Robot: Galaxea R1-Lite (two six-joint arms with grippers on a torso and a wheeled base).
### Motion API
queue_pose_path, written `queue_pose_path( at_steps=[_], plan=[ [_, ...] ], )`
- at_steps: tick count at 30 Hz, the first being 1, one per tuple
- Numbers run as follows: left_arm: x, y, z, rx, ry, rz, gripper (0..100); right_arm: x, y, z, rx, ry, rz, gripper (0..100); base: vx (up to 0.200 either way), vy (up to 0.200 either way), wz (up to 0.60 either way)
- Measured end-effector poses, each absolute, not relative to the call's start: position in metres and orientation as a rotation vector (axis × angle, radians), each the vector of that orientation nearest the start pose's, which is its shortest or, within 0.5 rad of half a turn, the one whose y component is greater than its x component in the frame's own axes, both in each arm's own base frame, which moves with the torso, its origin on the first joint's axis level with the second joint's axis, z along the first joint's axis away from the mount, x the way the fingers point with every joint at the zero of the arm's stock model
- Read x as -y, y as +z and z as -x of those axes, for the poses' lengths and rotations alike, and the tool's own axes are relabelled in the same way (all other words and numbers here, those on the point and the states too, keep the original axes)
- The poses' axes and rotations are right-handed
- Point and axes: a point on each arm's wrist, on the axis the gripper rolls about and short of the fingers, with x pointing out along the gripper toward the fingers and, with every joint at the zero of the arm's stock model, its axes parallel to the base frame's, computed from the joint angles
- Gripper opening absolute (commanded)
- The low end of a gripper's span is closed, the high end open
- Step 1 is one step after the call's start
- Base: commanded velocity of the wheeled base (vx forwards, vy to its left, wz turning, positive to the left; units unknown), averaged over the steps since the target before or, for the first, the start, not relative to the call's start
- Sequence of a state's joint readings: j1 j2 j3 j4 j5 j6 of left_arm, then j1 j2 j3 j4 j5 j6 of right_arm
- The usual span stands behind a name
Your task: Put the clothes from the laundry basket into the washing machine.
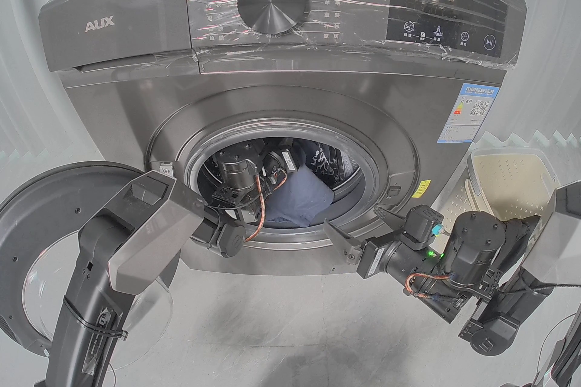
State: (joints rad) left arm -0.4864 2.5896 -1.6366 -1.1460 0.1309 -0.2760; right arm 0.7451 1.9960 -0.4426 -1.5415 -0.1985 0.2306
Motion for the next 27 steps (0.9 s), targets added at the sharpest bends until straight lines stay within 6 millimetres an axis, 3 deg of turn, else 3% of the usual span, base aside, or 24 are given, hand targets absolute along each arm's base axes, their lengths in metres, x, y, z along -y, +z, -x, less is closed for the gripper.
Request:
queue_pose_path(
  at_steps=[15,27],
  plan=[
    [0.253,0.031,-0.431,-0.063,-0.450,0.269,100,-0.204,0.097,-0.227,-0.079,0.544,-0.218,100,0.000,0.000,0.00],
    [0.244,0.012,-0.433,-0.122,-0.408,0.166,100,-0.204,0.098,-0.226,-0.077,0.546,-0.218,100,0.000,0.000,0.00]
  ],
)
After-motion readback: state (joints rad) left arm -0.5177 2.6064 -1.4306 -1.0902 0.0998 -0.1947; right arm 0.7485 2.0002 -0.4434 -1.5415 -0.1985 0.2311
